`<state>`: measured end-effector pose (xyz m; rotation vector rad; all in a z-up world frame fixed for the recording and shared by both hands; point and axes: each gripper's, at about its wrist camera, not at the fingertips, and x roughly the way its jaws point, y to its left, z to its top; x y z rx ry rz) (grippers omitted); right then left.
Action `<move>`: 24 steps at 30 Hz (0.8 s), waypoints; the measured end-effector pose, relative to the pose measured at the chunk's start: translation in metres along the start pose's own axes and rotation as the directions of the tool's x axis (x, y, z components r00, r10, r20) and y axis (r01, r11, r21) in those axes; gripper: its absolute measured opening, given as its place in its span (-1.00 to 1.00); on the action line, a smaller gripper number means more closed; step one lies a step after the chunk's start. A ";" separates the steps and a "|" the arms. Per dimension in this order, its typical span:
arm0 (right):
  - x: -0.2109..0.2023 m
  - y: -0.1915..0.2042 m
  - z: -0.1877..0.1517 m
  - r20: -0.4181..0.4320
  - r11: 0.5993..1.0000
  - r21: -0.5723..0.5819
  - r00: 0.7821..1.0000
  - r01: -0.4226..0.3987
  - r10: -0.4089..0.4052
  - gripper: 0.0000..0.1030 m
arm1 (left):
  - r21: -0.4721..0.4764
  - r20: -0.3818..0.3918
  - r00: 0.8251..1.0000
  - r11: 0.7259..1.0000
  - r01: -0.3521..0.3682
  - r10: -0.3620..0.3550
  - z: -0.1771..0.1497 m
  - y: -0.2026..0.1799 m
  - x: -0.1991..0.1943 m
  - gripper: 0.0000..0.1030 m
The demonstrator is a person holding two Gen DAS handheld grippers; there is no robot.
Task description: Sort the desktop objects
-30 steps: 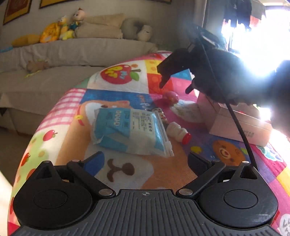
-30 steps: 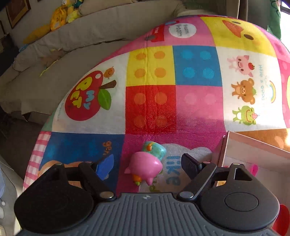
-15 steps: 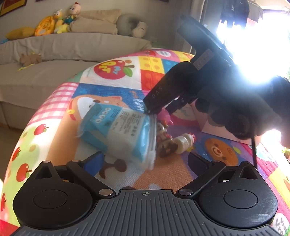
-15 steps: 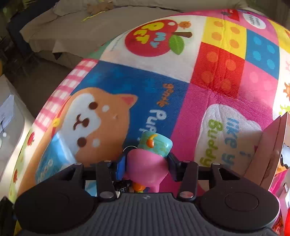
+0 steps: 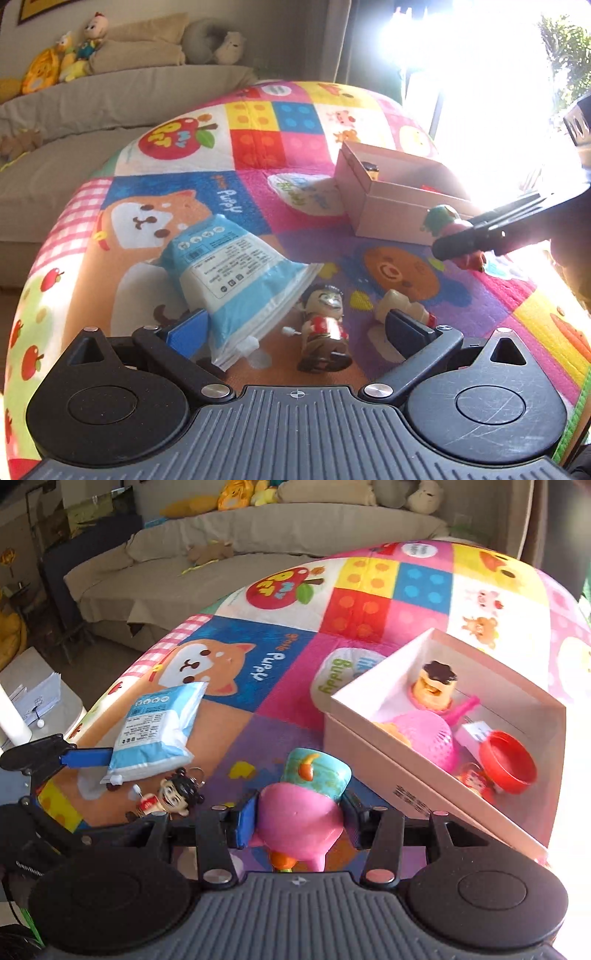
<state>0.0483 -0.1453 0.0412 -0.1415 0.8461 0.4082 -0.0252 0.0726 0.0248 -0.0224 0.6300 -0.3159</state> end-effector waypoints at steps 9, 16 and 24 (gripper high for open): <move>-0.012 -0.044 -0.063 0.046 0.981 0.133 0.988 0.138 -0.145 0.40 | 0.137 0.016 0.995 0.986 0.095 -0.098 0.016 -0.059 -0.005 1.00; -0.024 -0.046 -0.090 0.054 0.971 0.211 0.990 0.114 -0.128 0.85 | 0.148 -0.100 0.988 0.980 0.130 -0.116 0.003 -0.076 0.026 1.00; -0.025 -0.047 -0.106 0.051 0.961 0.254 0.991 0.109 -0.126 1.00 | 0.139 -0.144 0.979 0.977 0.163 -0.143 0.000 -0.088 0.048 1.00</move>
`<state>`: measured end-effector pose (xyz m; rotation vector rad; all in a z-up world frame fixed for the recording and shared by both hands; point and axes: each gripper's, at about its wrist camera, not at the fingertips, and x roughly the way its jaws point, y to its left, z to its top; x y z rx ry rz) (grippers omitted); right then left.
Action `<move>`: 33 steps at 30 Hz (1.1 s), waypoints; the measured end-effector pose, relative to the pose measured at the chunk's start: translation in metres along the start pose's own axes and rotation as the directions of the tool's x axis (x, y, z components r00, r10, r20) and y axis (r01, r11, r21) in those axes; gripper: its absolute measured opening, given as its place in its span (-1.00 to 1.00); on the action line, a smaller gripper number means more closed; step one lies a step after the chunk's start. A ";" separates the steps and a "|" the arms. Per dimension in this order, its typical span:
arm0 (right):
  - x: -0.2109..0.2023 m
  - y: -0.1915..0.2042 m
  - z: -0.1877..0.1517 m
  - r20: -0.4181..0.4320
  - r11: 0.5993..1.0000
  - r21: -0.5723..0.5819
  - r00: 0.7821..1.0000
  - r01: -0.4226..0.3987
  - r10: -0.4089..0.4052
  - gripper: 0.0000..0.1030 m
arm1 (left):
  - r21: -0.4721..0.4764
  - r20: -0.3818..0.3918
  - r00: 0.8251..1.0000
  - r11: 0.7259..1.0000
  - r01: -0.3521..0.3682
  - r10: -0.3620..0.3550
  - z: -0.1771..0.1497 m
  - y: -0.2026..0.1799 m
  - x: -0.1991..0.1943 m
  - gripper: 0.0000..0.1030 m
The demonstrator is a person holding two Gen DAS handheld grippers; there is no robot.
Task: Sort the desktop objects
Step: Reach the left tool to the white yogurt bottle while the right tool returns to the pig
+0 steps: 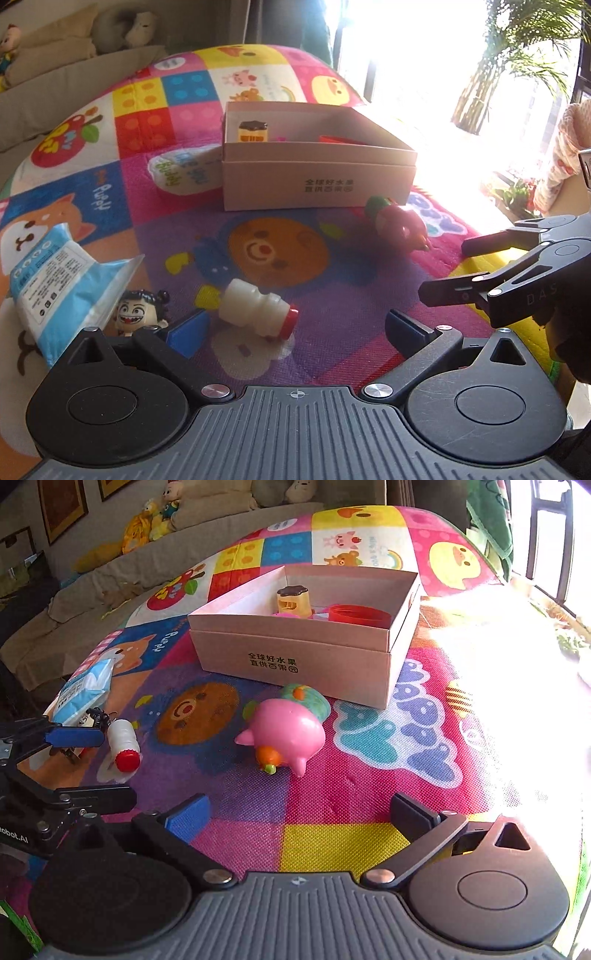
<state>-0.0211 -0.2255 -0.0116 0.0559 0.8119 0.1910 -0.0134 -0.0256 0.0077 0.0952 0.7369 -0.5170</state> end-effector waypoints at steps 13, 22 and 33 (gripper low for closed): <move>0.002 0.016 -0.011 0.054 0.994 -0.071 0.996 0.078 -0.074 1.00 | 0.014 0.012 1.000 1.000 -0.016 0.016 0.001 -0.002 -0.002 1.00; 0.008 0.018 0.015 0.090 0.991 -0.070 0.991 0.110 -0.104 1.00 | 0.005 -0.021 0.998 0.999 -0.051 0.051 -0.011 0.004 -0.004 1.00; 0.002 -0.010 0.008 0.092 0.957 -0.020 0.953 0.291 -0.288 1.00 | 0.020 -0.037 0.994 0.995 -0.098 0.099 -0.012 -0.005 0.000 1.00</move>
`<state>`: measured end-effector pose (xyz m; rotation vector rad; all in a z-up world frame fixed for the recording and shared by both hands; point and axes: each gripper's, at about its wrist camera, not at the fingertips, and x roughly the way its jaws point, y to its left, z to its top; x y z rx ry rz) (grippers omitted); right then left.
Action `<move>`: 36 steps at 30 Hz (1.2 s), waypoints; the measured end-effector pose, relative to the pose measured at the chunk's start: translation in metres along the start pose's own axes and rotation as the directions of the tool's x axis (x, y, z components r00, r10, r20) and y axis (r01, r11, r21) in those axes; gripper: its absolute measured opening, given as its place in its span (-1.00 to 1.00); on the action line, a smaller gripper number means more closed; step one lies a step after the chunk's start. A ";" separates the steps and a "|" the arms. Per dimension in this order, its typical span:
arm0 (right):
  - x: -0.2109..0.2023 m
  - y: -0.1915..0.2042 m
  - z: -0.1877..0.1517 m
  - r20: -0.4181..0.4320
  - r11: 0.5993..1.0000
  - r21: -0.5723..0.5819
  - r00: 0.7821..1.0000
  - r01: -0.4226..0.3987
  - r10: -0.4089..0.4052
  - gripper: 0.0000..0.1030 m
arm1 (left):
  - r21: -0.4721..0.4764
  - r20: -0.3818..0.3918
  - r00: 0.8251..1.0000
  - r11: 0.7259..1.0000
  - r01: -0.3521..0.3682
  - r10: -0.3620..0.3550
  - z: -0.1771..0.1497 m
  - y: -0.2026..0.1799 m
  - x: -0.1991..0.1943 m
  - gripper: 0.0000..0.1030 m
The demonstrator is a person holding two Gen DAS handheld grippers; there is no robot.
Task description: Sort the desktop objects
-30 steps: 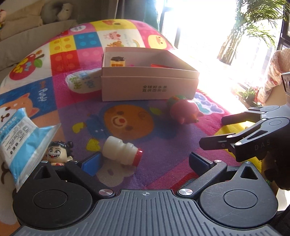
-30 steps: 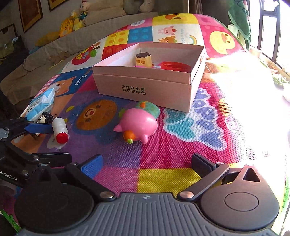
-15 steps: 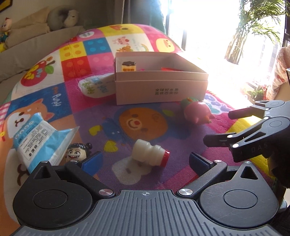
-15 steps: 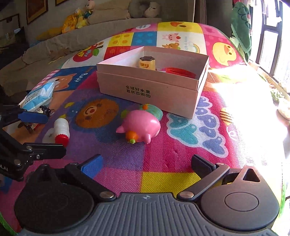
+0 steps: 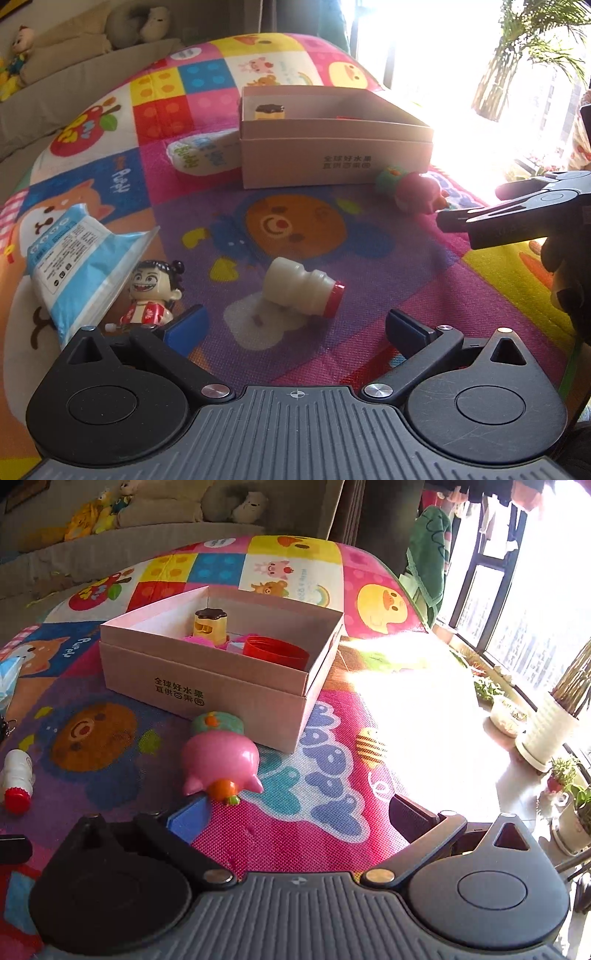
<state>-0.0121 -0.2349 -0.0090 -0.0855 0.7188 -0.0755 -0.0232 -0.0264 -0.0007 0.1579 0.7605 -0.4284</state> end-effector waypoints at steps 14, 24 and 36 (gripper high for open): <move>-0.006 -0.005 -0.010 0.021 0.996 0.068 0.998 -0.056 0.055 1.00 | 0.010 0.072 0.995 0.998 0.065 -0.066 0.018 -0.001 -0.002 0.77; -0.004 -0.007 -0.010 0.015 0.995 0.075 0.998 -0.066 0.065 1.00 | 0.015 0.029 0.989 0.989 0.145 -0.145 0.007 -0.009 -0.005 0.30; 0.012 0.025 0.031 0.056 0.989 -0.050 0.988 -0.139 0.142 0.70 | -0.003 0.035 0.997 0.997 0.074 -0.074 0.005 -0.012 -0.006 0.11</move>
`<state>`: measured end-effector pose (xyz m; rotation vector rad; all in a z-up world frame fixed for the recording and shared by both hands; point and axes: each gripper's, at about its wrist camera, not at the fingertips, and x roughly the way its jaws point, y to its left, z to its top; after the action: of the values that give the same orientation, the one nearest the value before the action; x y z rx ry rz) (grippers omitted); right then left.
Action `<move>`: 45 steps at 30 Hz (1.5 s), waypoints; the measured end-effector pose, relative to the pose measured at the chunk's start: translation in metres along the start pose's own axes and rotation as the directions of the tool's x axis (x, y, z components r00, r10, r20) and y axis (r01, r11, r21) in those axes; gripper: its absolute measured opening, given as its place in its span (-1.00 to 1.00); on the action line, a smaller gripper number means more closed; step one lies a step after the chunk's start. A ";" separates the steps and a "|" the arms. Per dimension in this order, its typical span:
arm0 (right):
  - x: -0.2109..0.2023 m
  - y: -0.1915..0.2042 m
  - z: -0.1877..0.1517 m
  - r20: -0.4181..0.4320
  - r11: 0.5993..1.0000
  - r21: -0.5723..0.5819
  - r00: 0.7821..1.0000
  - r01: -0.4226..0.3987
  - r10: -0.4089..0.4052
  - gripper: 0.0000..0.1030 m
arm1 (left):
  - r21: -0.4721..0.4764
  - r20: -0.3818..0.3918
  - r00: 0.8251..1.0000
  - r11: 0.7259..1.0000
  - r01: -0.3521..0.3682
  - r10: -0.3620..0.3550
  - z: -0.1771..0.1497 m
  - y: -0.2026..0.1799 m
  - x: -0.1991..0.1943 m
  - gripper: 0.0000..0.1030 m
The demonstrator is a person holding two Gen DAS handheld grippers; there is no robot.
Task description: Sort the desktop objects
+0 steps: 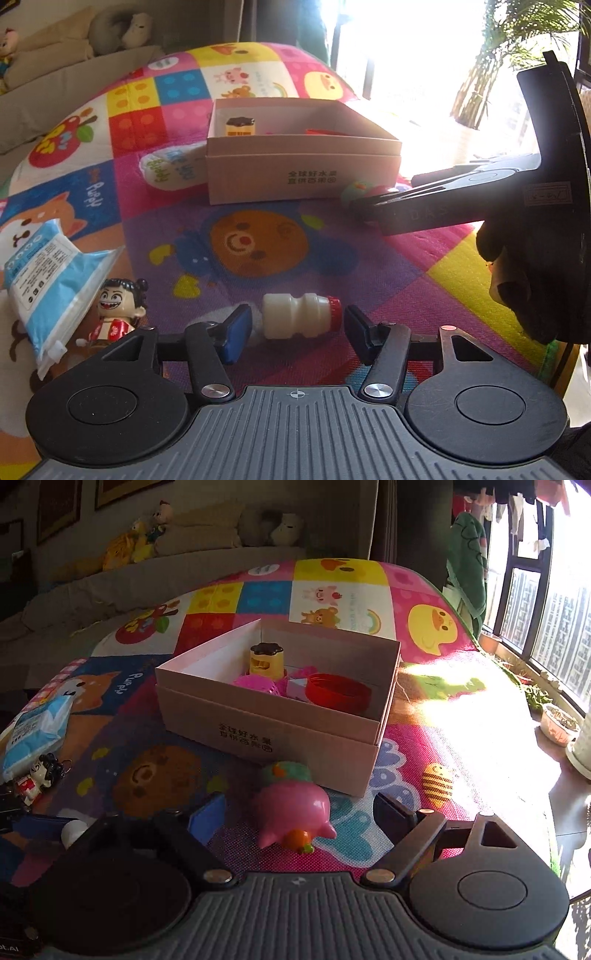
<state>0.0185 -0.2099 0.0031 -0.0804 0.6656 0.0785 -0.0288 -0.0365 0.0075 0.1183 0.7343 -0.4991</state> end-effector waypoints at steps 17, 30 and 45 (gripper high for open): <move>-0.102 -0.031 0.070 0.090 0.980 0.029 0.977 -0.195 0.191 -0.06 | 0.139 0.311 0.950 0.987 -0.084 0.037 0.098 -0.006 -0.055 -0.07; -0.008 -0.066 0.169 0.140 0.994 0.108 0.990 -0.032 0.017 -0.02 | 0.083 0.268 0.962 0.994 -0.068 0.043 0.192 -0.001 0.051 0.08; -0.012 -0.009 0.121 0.081 0.994 0.002 0.990 -0.113 0.113 0.17 | -0.111 0.160 0.917 0.930 -0.351 0.365 0.040 0.096 -0.051 0.77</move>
<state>0.0840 -0.2078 0.1054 -0.0328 0.5890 0.1879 0.0092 0.0571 0.0651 0.1284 0.5394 -0.1261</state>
